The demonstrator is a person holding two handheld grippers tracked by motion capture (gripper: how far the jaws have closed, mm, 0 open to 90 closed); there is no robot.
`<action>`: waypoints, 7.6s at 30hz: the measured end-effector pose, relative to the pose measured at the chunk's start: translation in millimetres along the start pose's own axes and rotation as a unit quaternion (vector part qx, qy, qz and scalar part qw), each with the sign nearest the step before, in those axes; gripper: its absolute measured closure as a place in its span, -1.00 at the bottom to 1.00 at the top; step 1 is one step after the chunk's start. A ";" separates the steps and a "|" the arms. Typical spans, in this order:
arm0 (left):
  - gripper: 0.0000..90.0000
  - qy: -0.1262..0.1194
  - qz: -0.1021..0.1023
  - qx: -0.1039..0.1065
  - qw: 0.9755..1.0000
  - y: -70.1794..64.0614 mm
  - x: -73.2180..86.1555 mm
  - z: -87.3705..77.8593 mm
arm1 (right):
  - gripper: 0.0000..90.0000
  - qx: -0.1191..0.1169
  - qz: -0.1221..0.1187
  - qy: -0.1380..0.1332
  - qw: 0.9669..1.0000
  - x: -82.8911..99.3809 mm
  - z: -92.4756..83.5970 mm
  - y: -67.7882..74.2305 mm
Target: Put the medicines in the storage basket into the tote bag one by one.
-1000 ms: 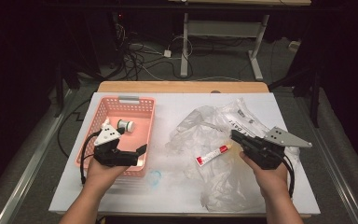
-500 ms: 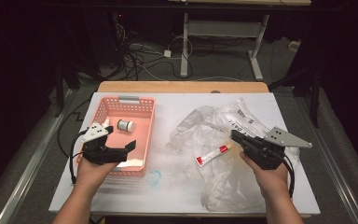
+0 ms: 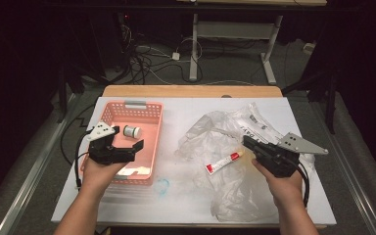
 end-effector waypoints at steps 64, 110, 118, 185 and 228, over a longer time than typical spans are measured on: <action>-0.65 0.247 -0.056 -0.045 0.966 87.6 56.9 95.2 | 1.00 -0.008 0.001 -0.005 1.000 -2.6 -0.8 2.7; -0.22 0.208 -0.023 -0.021 0.978 48.1 29.2 62.3 | 1.00 -0.007 -0.002 -0.009 1.000 -4.9 -3.1 2.2; -0.22 0.171 0.000 -0.010 0.985 33.9 24.2 46.9 | 1.00 -0.008 -0.001 -0.008 1.000 -4.4 -3.1 2.1; -0.22 0.040 0.077 0.108 0.990 -106.0 9.5 5.5 | 1.00 -0.007 -0.005 -0.005 1.000 -1.5 -4.3 4.8; -0.22 0.052 0.128 0.177 0.975 -187.5 8.3 67.6 | 1.00 -0.012 -0.014 0.002 1.000 1.3 -0.2 11.0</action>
Point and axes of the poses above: each handheld gripper's, and its own axes: z roughly forward along the jaws, x roughly out of its underside, y roughly to its left, the point moved 10 cm from there along z, roughly forward along the jaws, and after that the axes turned 9 degrees about z, right-handed, at the moved point
